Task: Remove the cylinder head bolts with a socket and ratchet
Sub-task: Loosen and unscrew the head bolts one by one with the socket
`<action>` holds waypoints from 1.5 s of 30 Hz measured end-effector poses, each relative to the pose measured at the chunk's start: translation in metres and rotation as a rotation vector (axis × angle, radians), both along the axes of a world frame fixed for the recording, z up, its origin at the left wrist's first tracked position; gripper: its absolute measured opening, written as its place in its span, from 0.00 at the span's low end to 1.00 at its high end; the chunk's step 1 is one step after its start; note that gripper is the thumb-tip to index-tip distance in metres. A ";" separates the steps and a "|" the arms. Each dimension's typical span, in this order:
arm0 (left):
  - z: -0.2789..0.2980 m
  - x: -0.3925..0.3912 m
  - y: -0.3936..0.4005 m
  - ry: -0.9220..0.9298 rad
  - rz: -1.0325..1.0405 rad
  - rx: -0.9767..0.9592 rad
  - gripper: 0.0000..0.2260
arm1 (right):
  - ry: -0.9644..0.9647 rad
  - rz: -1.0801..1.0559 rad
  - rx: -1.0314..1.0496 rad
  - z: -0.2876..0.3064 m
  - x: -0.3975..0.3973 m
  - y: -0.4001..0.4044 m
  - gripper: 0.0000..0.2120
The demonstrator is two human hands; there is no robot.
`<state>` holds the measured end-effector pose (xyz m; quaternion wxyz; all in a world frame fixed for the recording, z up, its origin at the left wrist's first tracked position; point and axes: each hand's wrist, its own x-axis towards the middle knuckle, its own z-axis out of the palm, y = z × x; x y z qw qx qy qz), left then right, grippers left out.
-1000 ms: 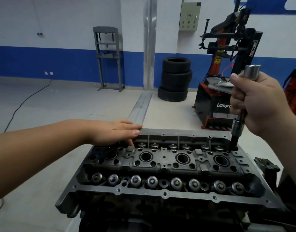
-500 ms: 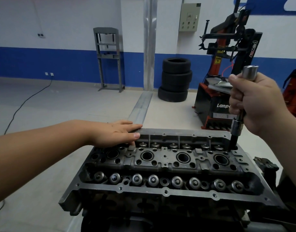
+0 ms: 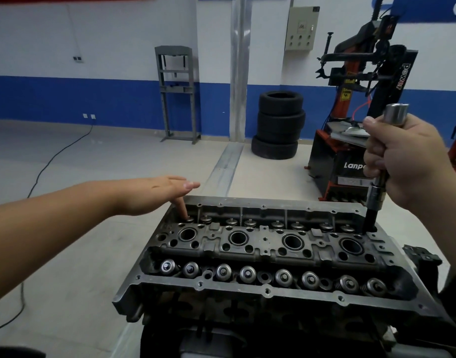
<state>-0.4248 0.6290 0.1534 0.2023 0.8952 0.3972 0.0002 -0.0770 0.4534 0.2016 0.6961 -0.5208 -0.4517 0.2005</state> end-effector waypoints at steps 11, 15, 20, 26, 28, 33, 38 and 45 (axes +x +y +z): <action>-0.002 -0.004 -0.008 0.265 0.009 -0.029 0.41 | -0.018 -0.020 -0.009 0.000 -0.002 0.000 0.09; -0.005 -0.004 -0.005 0.237 0.038 -0.013 0.41 | 0.001 -0.019 -0.005 0.000 0.001 -0.001 0.09; -0.010 -0.006 -0.003 0.206 0.048 -0.033 0.42 | 0.017 -0.018 -0.001 -0.001 0.006 -0.001 0.10; -0.001 -0.005 -0.014 0.318 0.024 0.070 0.48 | 0.068 0.016 -0.041 0.002 0.001 -0.005 0.19; 0.006 0.008 -0.023 0.230 -0.048 0.199 0.55 | 0.145 0.028 -0.106 0.009 -0.001 -0.008 0.26; 0.017 0.083 -0.069 -0.348 -0.049 0.054 0.25 | 0.166 0.032 -0.135 0.022 -0.007 -0.012 0.18; -0.003 0.181 -0.120 -0.491 -0.121 -0.234 0.18 | 0.268 0.093 -0.056 0.020 -0.001 -0.017 0.23; -0.026 0.237 -0.137 -0.719 -0.047 -0.382 0.18 | 0.299 0.166 -0.065 0.016 0.004 -0.013 0.20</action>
